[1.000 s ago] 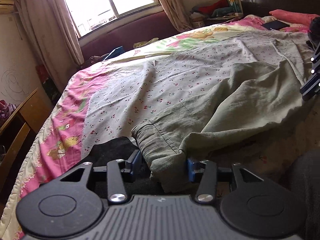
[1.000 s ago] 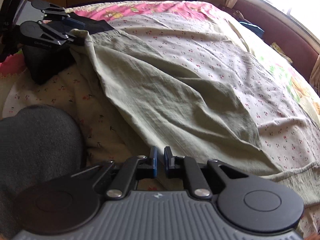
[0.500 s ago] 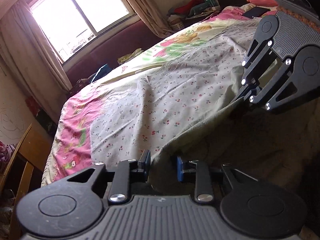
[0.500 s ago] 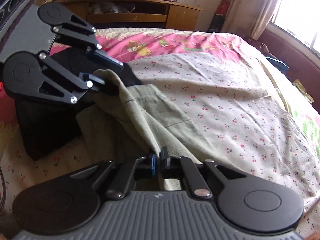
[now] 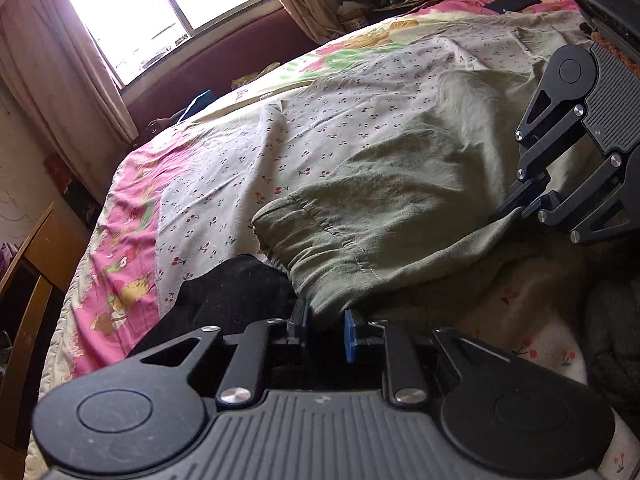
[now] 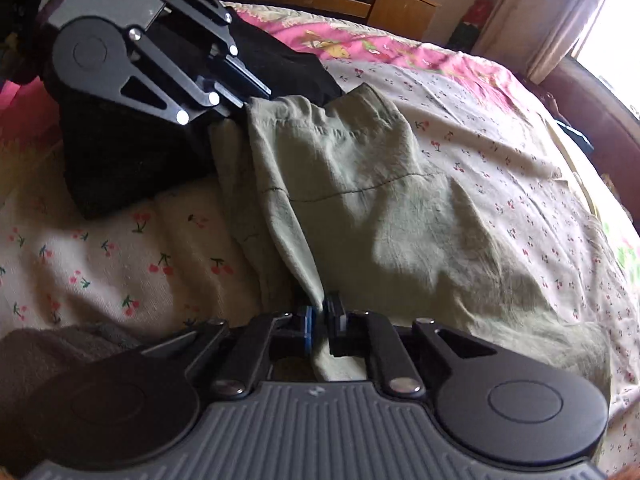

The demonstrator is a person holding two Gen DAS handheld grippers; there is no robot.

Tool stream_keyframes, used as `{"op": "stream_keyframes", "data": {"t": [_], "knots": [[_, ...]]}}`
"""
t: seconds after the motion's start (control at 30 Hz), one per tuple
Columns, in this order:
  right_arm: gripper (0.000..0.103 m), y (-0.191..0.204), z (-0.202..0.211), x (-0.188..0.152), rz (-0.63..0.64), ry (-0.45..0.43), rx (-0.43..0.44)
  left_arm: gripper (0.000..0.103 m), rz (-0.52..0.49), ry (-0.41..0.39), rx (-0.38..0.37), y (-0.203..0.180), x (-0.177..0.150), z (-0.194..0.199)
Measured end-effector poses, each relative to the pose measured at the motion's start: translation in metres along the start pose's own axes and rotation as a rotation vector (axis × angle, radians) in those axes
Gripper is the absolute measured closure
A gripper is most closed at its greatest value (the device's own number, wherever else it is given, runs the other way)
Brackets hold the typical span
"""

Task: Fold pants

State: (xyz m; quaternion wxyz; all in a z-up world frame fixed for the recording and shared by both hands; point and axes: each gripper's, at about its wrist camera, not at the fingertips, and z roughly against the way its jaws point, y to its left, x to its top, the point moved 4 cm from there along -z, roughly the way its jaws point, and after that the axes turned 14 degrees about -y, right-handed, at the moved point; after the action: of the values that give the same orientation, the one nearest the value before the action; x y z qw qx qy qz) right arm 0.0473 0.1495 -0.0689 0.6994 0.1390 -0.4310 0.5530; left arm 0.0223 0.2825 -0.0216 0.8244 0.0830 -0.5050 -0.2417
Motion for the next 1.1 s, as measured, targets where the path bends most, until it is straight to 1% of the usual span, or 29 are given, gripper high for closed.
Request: {"op": "stream_keyframes", "data": {"t": [0.1,0.17,0.2,0.23,0.33,0.4,0.47,0.5,0.53,0.57,0.6,0.77,0.87,0.93,0.97,1.03,1.1], "knots": [[0.091,-0.005,0.005,0.005,-0.007,0.021,0.027,0.068,0.046,-0.004,0.026,0.009,0.002,0.009],[0.086,-0.01,0.008,0.009,-0.002,0.032,0.01,0.068,0.067,0.002,0.035,0.014,0.0,0.013],[0.082,-0.012,0.01,0.012,-0.001,0.029,0.001,0.068,0.088,0.003,0.035,0.017,-0.002,0.016],[0.077,-0.012,0.013,0.015,-0.005,0.018,-0.002,0.068,0.101,0.003,0.036,0.017,-0.003,0.018],[0.069,-0.008,0.02,0.027,0.0,-0.036,-0.002,0.068,0.115,-0.003,0.043,0.015,-0.008,0.024],[0.069,0.001,0.015,0.038,0.031,-0.078,0.007,0.068,0.131,-0.007,0.044,0.015,-0.01,0.025],[0.069,0.01,0.001,0.049,0.069,-0.107,-0.004,0.068,0.154,-0.01,0.046,0.016,-0.012,0.026],[0.072,0.012,-0.007,0.053,0.079,-0.121,-0.003,0.068,0.169,-0.013,0.046,0.017,-0.013,0.028],[0.079,0.013,-0.019,0.057,0.089,-0.127,0.005,0.068,0.18,-0.016,0.047,0.018,-0.013,0.029],[0.089,0.014,-0.026,0.057,0.103,-0.11,0.008,0.068,0.188,-0.018,0.048,0.018,-0.013,0.03],[0.102,0.013,-0.03,0.058,0.109,-0.094,0.007,0.068,0.202,-0.026,0.046,0.019,-0.013,0.033],[0.103,0.002,-0.004,0.054,0.095,-0.116,0.037,0.068,0.26,-0.076,0.012,0.016,-0.005,0.038],[0.103,0.006,-0.008,0.042,0.113,-0.072,0.034,0.068,0.244,-0.073,-0.008,0.007,-0.003,0.026],[0.103,0.01,-0.013,0.036,0.117,-0.048,0.07,0.068,0.219,-0.057,-0.019,0.0,-0.003,0.019],[0.102,0.013,-0.013,0.034,0.111,-0.05,0.084,0.068,0.217,-0.052,-0.021,-0.002,-0.003,0.018],[0.102,0.014,-0.011,0.034,0.105,-0.062,0.076,0.068,0.229,-0.058,-0.022,0.0,0.001,0.021],[0.101,0.009,-0.006,0.038,0.065,-0.098,0.064,0.068,0.241,-0.095,-0.01,0.004,0.01,0.031]]}}
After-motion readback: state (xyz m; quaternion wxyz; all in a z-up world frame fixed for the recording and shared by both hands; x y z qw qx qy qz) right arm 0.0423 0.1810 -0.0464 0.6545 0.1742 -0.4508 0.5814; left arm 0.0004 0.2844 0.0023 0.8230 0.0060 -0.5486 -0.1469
